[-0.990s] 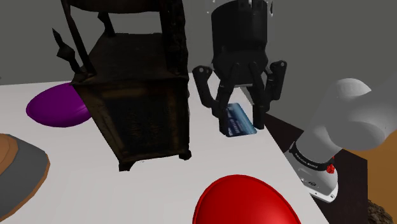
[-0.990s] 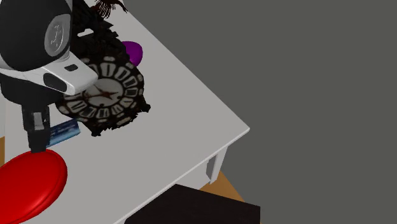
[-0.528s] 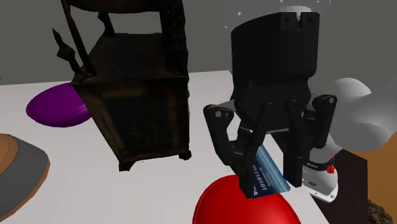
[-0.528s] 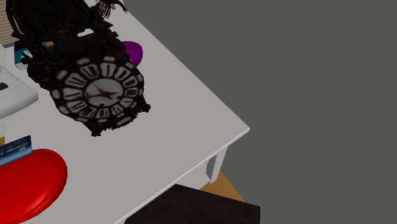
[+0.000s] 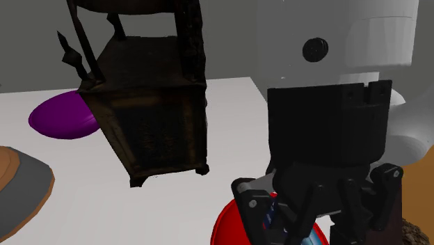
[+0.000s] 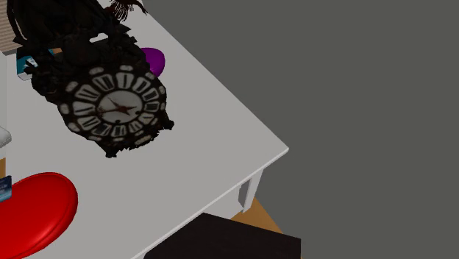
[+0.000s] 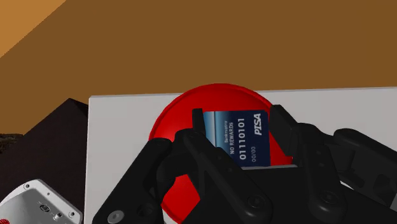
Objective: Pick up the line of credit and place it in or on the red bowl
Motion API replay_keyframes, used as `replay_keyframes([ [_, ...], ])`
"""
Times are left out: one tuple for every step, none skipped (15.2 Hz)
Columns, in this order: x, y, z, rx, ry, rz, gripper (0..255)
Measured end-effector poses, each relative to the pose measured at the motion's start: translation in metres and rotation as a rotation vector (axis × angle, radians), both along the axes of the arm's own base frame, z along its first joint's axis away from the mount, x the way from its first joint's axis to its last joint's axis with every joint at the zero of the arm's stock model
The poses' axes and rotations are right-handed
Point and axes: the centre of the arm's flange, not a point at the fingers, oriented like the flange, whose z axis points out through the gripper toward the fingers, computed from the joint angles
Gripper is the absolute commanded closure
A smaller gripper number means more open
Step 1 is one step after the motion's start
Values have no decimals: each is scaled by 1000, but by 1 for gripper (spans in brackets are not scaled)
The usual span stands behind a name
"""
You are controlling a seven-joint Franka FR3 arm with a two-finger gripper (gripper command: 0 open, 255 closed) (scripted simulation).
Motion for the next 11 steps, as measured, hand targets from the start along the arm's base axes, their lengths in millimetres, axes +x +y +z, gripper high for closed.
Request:
replay_keyframes([
  [0,1,-5,0,0,0,255],
  [0,0,-11,0,0,0,255],
  [-1,0,-16,0,0,0,255],
  [-1,1,-21,0,0,0,255],
  [-1,1,-27,0,0,0,255],
  [-2,1,-32,0,0,0,255],
  [-2,0,-37,0,0,0,255],
  [-2,0,-43,0,0,0,255],
  [-1,0,-48,0,0,0,255],
  [-2,0,-53,0,0,0,255],
  [-1,0,-57,0,0,0,255],
])
